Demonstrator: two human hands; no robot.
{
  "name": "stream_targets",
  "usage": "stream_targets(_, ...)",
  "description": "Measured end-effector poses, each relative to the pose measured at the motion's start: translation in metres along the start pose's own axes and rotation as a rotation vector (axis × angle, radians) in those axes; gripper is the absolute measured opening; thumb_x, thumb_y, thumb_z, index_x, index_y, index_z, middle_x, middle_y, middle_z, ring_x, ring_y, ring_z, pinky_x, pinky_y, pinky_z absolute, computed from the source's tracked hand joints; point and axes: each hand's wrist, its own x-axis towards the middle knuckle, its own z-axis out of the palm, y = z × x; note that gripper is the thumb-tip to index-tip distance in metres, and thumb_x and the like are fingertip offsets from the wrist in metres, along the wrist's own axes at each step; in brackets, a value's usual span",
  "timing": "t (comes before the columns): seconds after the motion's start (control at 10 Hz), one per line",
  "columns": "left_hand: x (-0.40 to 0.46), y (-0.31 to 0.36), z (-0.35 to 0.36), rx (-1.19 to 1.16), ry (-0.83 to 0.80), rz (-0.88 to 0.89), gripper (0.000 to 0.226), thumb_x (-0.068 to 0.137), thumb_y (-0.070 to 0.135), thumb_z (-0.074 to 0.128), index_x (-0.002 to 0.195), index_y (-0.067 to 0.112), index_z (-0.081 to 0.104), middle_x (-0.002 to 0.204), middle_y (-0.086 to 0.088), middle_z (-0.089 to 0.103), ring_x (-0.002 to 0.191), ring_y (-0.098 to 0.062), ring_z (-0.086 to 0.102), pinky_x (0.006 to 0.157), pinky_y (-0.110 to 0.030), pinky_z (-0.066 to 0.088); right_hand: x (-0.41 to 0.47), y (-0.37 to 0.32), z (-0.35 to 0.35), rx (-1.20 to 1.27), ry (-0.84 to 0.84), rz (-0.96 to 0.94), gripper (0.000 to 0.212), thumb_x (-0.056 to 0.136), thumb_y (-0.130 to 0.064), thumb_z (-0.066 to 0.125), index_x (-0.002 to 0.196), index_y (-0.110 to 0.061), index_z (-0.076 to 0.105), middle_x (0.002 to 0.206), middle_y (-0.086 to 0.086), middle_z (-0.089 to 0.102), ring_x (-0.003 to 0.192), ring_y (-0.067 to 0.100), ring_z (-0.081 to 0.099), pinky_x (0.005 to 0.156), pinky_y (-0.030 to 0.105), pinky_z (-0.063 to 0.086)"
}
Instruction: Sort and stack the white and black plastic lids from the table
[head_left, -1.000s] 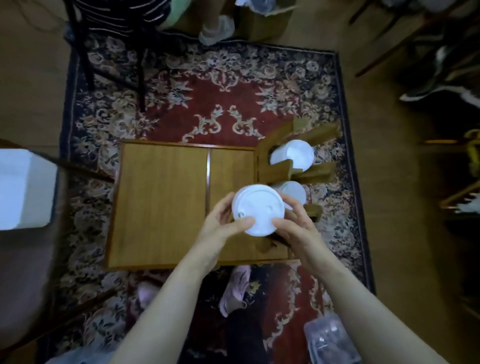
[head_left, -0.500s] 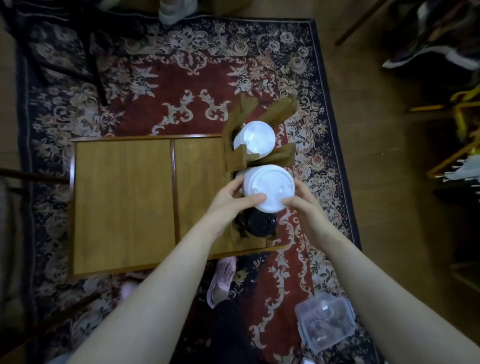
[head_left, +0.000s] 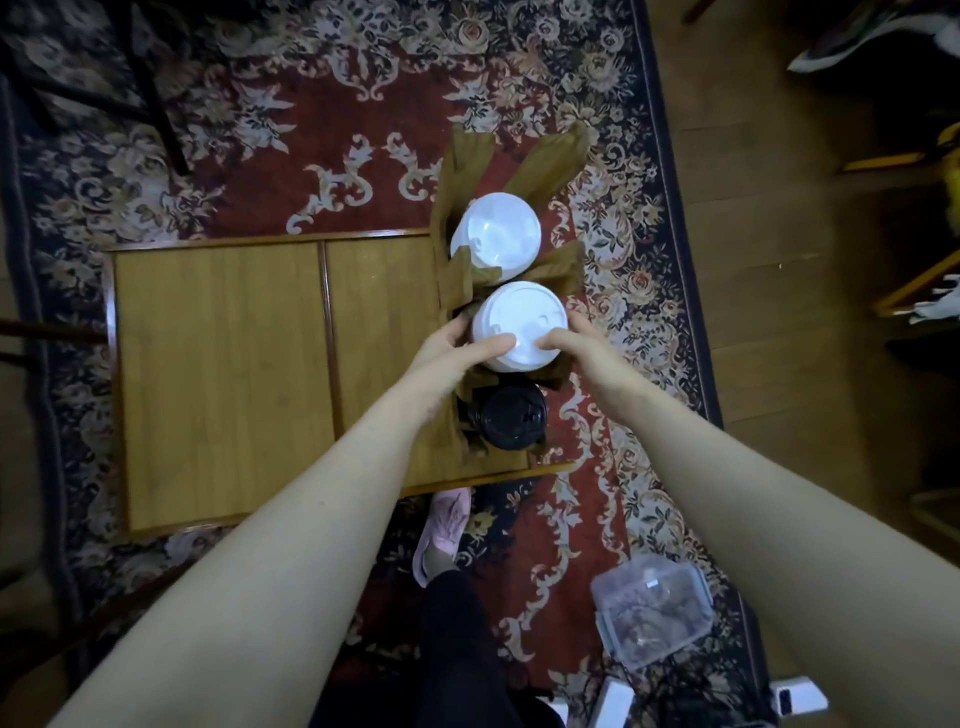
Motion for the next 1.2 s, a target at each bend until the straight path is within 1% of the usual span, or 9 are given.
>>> stream_targets(0.1,0.002,0.001,0.001,0.008,0.020,0.007,0.059,0.089,0.023,0.072,0.143,0.015,0.052,0.134,0.003,0.062,0.120,-0.011,0.054,0.079,-0.012,0.040,0.000,-0.001,-0.001,-0.005,0.003,-0.007,0.085,0.059,-0.038,0.067,0.140,-0.022,0.046,0.136,0.004,0.054,0.126,0.024,0.049,0.110,0.043,0.037)
stream_targets(0.2,0.004,0.000,0.000,0.016,0.046,0.024,0.051,0.089,0.015,0.068,0.138,0.013,0.056,0.127,0.000,0.065,0.115,-0.014,0.057,0.077,-0.014,0.042,0.000,0.001,-0.002,-0.007,-0.030,-0.016,0.065,0.081,-0.024,0.069,0.141,-0.020,0.044,0.134,0.003,0.055,0.125,0.022,0.050,0.102,0.033,0.040)
stream_targets(0.3,0.002,-0.002,0.002,0.026,0.075,0.046,0.048,0.090,0.010,0.064,0.137,0.011,0.056,0.127,-0.002,0.064,0.115,-0.015,0.055,0.077,-0.016,0.042,-0.003,0.002,-0.004,-0.008,-0.067,-0.023,0.058,0.091,-0.012,0.063,0.144,-0.019,0.042,0.133,0.000,0.054,0.122,0.016,0.050,0.089,0.021,0.040)
stream_targets(0.4,0.001,-0.003,0.006,0.021,0.084,0.061,0.048,0.091,0.009,0.062,0.138,0.013,0.055,0.129,-0.002,0.063,0.115,-0.014,0.055,0.076,-0.015,0.043,-0.005,0.001,-0.004,0.002,-0.069,-0.024,0.062,0.090,-0.011,0.066,0.146,-0.018,0.041,0.136,0.001,0.055,0.123,0.016,0.050,0.084,0.015,0.041)
stream_targets(0.5,0.002,-0.004,0.007,0.012,0.085,0.078,0.049,0.091,0.014,0.064,0.139,0.015,0.054,0.132,-0.001,0.062,0.114,-0.011,0.056,0.076,-0.014,0.042,-0.004,0.001,-0.003,0.016,-0.052,-0.050,0.059,0.089,-0.011,0.067,0.142,-0.020,0.044,0.135,0.004,0.056,0.124,0.019,0.052,0.084,0.018,0.044)
stream_targets(0.6,0.000,-0.003,0.009,0.004,0.074,0.082,0.058,0.087,0.026,0.071,0.141,0.016,0.053,0.136,-0.001,0.061,0.121,-0.014,0.054,0.080,-0.015,0.043,-0.006,-0.001,-0.002,0.029,-0.028,-0.076,0.056,0.089,-0.012,0.067,0.139,-0.021,0.046,0.134,0.003,0.056,0.122,0.019,0.052,0.082,0.017,0.044)
stream_targets(0.9,-0.009,-0.002,0.012,-0.015,0.141,0.127,0.059,0.091,0.021,0.070,0.145,0.016,0.049,0.141,0.001,0.056,0.124,-0.012,0.052,0.075,-0.009,0.042,-0.013,0.002,-0.004,0.054,0.002,-0.130,0.060,0.088,-0.011,0.068,0.143,-0.016,0.043,0.135,0.002,0.054,0.122,0.016,0.051,0.084,0.017,0.045)
stream_targets(1.0,-0.014,-0.003,0.013,-0.033,0.170,0.146,0.061,0.091,0.017,0.071,0.147,0.014,0.047,0.145,-0.001,0.053,0.129,-0.014,0.050,0.077,-0.009,0.044,-0.018,0.004,-0.006,0.050,0.002,-0.141,0.066,0.085,-0.016,0.073,0.144,-0.016,0.043,0.141,0.004,0.053,0.129,0.018,0.048,0.098,0.025,0.043)
stream_targets(1.2,-0.025,-0.002,0.012,-0.028,0.253,0.209,0.055,0.092,0.015,0.069,0.144,0.014,0.051,0.145,0.000,0.052,0.128,-0.009,0.047,0.084,-0.008,0.039,-0.036,0.005,-0.011,0.082,0.096,-0.186,0.062,0.089,-0.011,0.069,0.145,-0.022,0.044,0.149,0.004,0.046,0.137,0.018,0.041,0.108,0.031,0.035)
